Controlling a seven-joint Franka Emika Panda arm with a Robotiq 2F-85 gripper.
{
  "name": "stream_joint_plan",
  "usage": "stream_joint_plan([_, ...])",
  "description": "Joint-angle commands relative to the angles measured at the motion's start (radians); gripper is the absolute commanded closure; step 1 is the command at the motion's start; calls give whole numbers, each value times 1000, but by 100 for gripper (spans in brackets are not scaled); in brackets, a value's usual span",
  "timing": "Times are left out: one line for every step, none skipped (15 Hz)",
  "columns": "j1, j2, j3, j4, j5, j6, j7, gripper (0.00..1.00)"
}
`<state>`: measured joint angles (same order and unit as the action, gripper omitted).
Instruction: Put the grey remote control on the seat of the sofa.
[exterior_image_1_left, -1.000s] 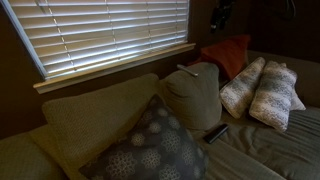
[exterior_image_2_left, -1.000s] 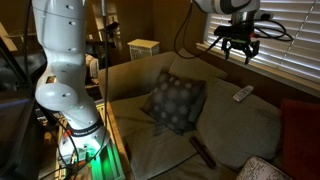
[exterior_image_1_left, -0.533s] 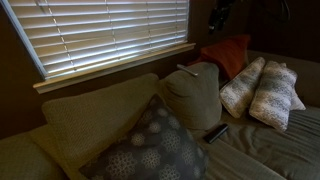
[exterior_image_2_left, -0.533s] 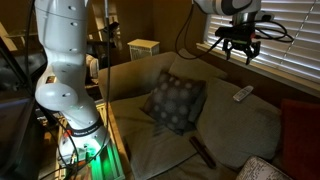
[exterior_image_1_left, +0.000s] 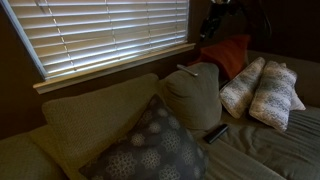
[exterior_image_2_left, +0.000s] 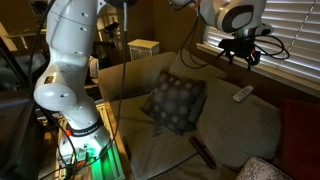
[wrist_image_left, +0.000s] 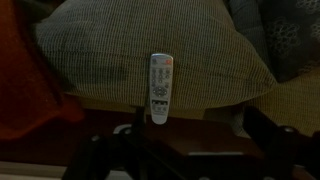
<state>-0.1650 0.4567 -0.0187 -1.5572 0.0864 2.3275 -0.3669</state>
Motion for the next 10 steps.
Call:
stream_joint_plan([-48, 109, 50, 120, 73, 24, -65, 0])
stream_joint_plan([-54, 132, 57, 144, 78, 25, -65, 0])
stream_joint_plan([-59, 147, 62, 159, 79, 28, -68, 0])
stream_joint_plan([-60, 175, 62, 193, 75, 22, -57, 0])
stream_joint_plan([-49, 194, 47, 216, 55, 13, -10, 0])
stream_joint_plan([-50, 215, 50, 238, 52, 19, -10, 0])
stream_joint_plan([-47, 232, 47, 258, 47, 20, 2, 0])
stream_joint_plan([-47, 251, 47, 281, 45, 21, 7, 0])
stream_joint_plan([-46, 275, 48, 308, 43, 22, 11, 0])
stream_joint_plan([-47, 295, 48, 330, 42, 20, 13, 0])
